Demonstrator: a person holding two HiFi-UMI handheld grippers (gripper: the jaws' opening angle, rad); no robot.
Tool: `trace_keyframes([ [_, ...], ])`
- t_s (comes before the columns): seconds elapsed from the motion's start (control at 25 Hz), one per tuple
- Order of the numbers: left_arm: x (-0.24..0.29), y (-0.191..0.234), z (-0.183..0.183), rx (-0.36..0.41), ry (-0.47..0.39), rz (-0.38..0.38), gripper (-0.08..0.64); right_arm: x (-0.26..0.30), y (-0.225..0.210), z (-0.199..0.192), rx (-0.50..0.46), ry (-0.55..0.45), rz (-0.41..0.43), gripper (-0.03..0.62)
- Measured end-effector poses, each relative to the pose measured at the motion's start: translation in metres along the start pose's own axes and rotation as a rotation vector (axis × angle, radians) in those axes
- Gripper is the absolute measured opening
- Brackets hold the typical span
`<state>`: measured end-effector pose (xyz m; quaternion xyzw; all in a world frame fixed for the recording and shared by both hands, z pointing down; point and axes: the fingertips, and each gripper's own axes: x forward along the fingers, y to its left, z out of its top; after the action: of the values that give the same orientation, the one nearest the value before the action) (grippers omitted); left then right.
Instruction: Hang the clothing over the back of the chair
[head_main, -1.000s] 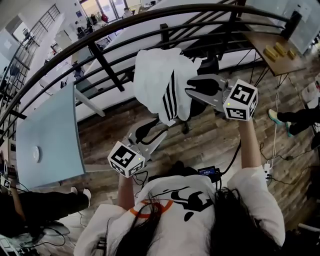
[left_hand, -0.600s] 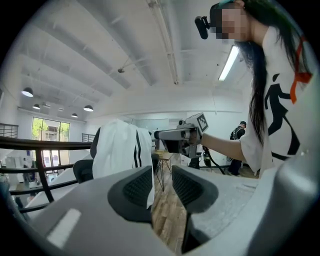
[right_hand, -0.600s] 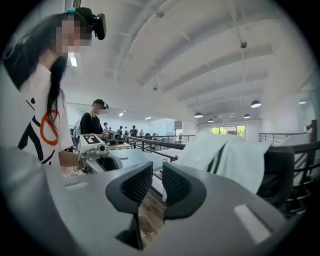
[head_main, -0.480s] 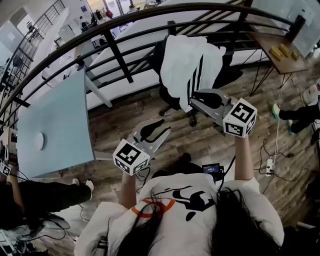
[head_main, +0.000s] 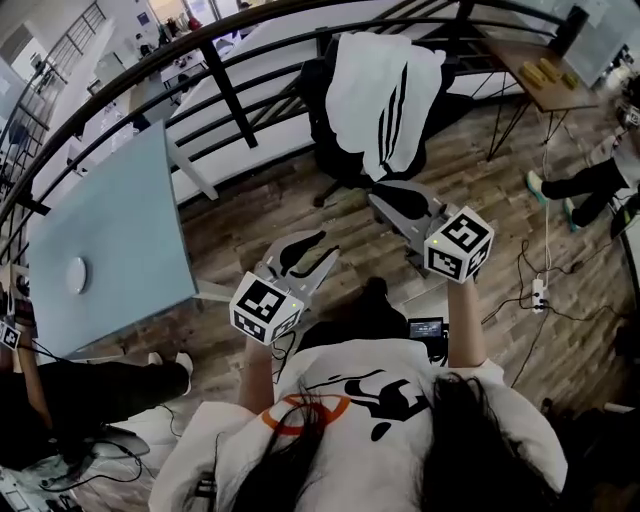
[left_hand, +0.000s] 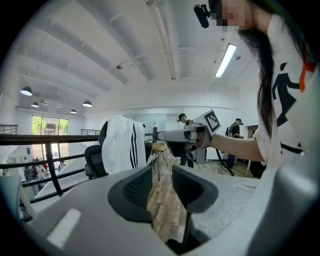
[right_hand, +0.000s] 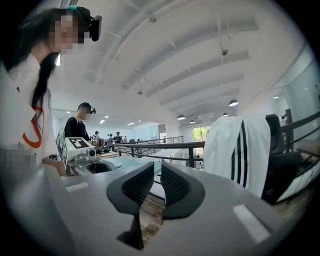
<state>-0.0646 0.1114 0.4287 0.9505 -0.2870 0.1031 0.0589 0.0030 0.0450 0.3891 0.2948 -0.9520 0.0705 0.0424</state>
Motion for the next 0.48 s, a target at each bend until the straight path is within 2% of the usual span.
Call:
trace_keyframes([
  [0.16,-0.007,-0.015,-0.003,0.007,0.002,-0.001,0.238,-0.007,0.019,-0.014,0.026,0.011,-0.036,0.061],
  [0.48,0.006,-0.051,-0.014,-0.03,0.015,0.019,0.238,-0.043,0.024,-0.035,0.09,-0.016,-0.084,0.035],
])
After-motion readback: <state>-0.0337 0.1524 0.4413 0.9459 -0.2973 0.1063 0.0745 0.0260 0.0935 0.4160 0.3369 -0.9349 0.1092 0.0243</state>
